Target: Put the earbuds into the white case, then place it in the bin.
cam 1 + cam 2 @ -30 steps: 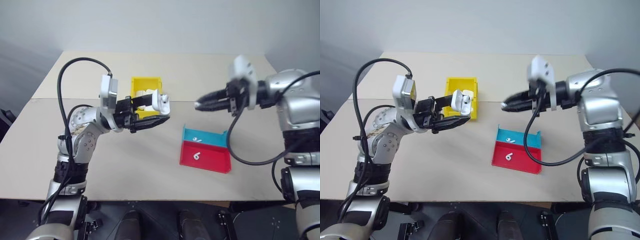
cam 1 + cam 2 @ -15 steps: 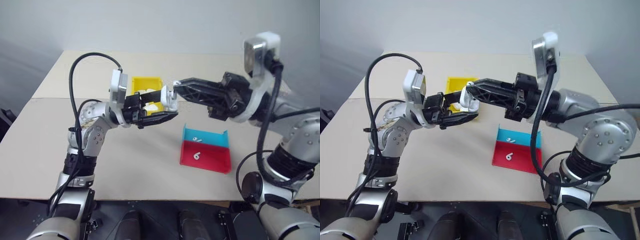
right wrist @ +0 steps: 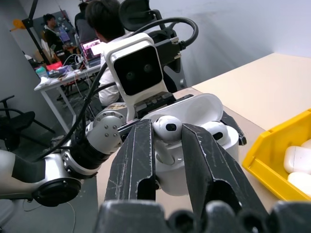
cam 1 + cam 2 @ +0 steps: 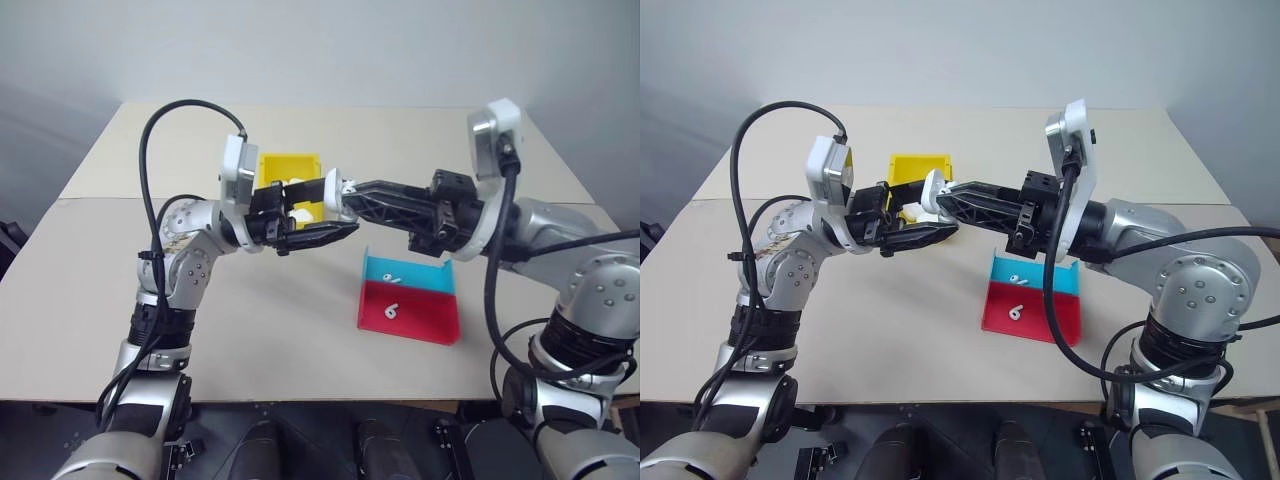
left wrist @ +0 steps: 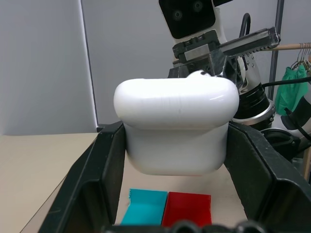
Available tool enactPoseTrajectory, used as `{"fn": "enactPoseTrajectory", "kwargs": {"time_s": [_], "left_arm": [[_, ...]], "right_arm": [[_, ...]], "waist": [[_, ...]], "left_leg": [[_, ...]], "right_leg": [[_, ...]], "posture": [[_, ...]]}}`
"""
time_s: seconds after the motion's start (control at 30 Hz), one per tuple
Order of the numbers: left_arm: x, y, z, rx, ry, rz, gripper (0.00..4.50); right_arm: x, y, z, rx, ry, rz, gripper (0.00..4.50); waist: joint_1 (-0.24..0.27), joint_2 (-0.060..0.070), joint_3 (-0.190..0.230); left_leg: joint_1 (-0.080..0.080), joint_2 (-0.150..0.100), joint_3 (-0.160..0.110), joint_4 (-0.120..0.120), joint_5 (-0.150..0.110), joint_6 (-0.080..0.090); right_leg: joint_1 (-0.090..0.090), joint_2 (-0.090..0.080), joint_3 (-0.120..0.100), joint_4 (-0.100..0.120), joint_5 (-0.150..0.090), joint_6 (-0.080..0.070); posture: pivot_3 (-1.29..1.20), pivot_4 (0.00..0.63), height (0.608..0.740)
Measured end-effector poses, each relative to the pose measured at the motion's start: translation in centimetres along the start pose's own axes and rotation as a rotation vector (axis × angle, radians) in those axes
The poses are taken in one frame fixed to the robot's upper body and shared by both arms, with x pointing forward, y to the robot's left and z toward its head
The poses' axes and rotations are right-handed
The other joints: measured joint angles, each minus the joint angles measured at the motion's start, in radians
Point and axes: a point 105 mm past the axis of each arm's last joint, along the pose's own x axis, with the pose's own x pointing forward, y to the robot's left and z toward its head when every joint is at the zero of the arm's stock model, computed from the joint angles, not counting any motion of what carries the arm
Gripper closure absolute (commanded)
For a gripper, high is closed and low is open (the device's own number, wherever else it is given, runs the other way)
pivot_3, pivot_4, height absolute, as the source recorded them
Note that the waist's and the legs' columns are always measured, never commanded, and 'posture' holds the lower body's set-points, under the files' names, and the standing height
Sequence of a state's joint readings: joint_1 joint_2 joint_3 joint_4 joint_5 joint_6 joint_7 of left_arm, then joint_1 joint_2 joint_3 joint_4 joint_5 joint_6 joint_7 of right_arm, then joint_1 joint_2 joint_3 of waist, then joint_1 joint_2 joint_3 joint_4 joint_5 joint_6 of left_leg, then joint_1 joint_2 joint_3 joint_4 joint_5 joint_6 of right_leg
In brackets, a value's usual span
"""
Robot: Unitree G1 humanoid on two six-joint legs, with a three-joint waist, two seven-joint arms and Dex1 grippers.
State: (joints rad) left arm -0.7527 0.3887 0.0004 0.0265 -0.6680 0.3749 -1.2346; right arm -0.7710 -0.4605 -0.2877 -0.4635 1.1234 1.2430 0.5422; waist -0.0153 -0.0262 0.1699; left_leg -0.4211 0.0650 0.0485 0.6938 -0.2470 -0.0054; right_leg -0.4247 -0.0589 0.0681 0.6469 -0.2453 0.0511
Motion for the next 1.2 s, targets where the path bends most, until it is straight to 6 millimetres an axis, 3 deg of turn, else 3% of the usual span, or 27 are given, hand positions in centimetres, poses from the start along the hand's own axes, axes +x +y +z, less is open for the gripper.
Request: {"fn": "enactPoseTrajectory", "kwargs": {"time_s": [0.1, 0.2, 0.33, 0.5, 0.63, 0.73, 0.97, 1.2], "left_arm": [[0.0, 0.0, 0.0, 0.000, 0.000, 0.001, 1.72], [-0.1, 0.0, -0.2, -0.005, 0.002, 0.004, 1.72], [-0.2, 0.1, -0.4, -0.011, 0.008, 0.019, 1.72], [-0.2, 0.0, -0.4, -0.011, 0.008, 0.018, 1.72], [-0.2, 0.1, -0.4, -0.008, 0.007, 0.025, 1.72], [-0.2, 0.1, -0.4, -0.007, 0.011, 0.027, 1.72], [0.7, 0.5, -2.5, 0.022, 0.086, 0.054, 1.72], [2.2, 0.3, -3.8, 0.023, 0.087, 0.031, 1.72]], "right_arm": [[0.0, 0.0, -0.1, -0.009, -0.006, -0.001, 3.76], [-0.1, 0.1, -0.4, -0.025, -0.001, -0.004, 2.92], [-0.4, 0.3, -0.7, -0.046, 0.030, 0.001, 1.47], [-1.2, 0.3, -0.8, -0.075, 0.078, 0.002, 1.47], [-2.0, 1.7, -0.5, -0.095, 0.118, 0.081, 1.47], [-2.4, 2.0, 0.0, -0.109, 0.120, 0.101, 2.06], [-2.1, 1.0, 3.9, -0.318, 0.171, 0.077, 4.47], [2.0, -0.5, 4.1, -0.415, 0.413, 0.077, 4.47]], "waist": [[0.000, 0.000, 0.000], [0.000, 0.000, 0.000], [0.001, 0.000, 0.000], [0.002, 0.000, 0.000], [0.002, 0.000, 0.000], [0.002, 0.000, 0.000], [0.000, 0.000, 0.000], [0.000, 0.000, 0.000]], "left_leg": [[0.000, 0.000, 0.000, 0.000, 0.000, 0.000], [0.000, 0.000, 0.000, 0.000, 0.000, 0.000], [0.000, 0.000, 0.000, 0.000, 0.000, 0.000], [0.000, 0.000, 0.000, 0.000, 0.000, 0.000], [-0.001, 0.000, -0.001, 0.000, -0.001, 0.001], [0.000, 0.000, 0.000, 0.000, -0.001, 0.001], [0.000, 0.000, 0.000, 0.000, -0.001, 0.001], [-0.002, 0.000, 0.001, 0.000, -0.001, 0.002]], "right_leg": [[0.000, 0.000, 0.000, 0.000, 0.000, 0.000], [0.000, 0.000, 0.000, 0.000, 0.000, 0.000], [0.000, 0.000, 0.000, 0.000, 0.000, 0.000], [0.000, 0.000, 0.000, -0.001, 0.000, 0.000], [0.000, 0.000, 0.000, -0.002, 0.000, 0.000], [0.001, 0.000, 0.000, -0.001, 0.000, 0.000], [0.000, 0.000, 0.000, -0.001, 0.000, 0.000], [-0.003, 0.000, 0.001, -0.001, 0.000, 0.000]], "posture": [[0.00, 0.150, 0.740], [0.00, 0.150, 0.740], [0.00, 0.150, 0.740], [0.00, 0.150, 0.740], [0.00, 0.150, 0.740], [0.00, 0.150, 0.740], [0.00, 0.150, 0.740], [0.00, 0.150, 0.740]]}}
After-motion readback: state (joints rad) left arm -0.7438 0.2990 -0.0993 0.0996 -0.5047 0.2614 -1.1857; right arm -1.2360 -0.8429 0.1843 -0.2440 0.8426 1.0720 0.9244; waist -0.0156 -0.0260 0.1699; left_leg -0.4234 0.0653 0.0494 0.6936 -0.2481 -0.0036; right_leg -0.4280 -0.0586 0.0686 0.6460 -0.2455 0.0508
